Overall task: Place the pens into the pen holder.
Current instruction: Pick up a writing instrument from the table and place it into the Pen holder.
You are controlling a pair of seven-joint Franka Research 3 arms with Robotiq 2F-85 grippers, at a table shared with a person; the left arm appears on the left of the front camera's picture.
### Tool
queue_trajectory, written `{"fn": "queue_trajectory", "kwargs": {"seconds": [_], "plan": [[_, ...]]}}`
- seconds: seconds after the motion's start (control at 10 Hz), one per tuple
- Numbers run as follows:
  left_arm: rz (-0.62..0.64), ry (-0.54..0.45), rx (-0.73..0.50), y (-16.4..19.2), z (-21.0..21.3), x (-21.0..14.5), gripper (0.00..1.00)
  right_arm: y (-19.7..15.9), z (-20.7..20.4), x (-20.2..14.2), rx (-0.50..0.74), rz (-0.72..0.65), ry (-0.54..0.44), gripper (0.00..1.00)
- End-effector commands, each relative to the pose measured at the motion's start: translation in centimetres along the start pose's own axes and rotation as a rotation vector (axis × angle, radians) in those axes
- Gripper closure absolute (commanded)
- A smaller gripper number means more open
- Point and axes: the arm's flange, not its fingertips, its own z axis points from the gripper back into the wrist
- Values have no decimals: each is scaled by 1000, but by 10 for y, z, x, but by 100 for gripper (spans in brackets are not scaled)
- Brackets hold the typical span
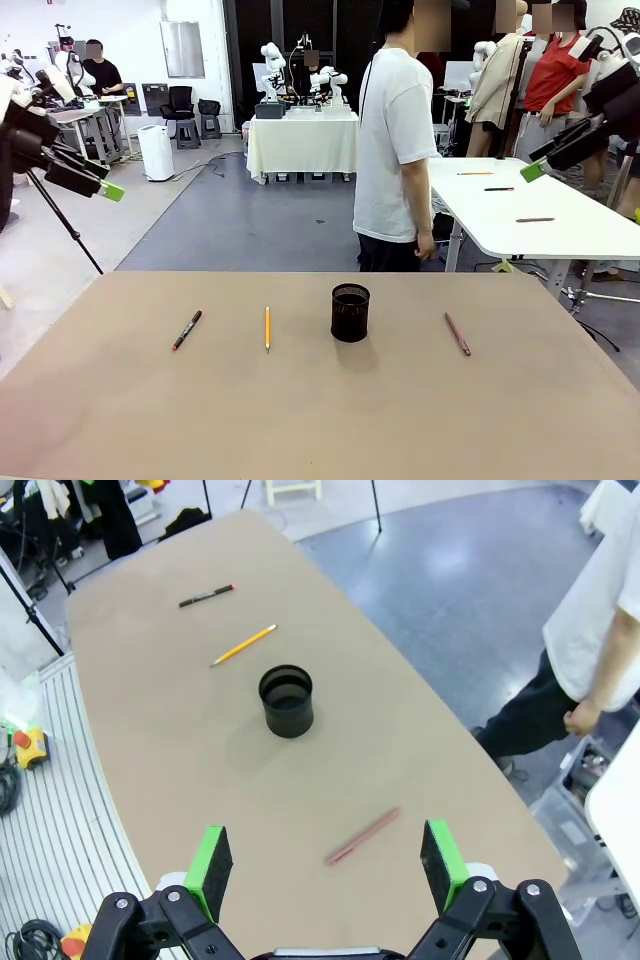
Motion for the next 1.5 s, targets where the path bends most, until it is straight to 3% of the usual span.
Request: {"fn": "queue_trajectory", "kwargs": {"seconds": [0.0,1.3,1.4], "plan": [[4,-6,3,0,2,-1,0,0,-1,3,2,6,-1,0],[-1,5,8,0,1,0,0,0,-1,3,2,6,-1,0],[53,67,-85,-5,-2,10,0,0,-1,3,2,6,-1,0]]}}
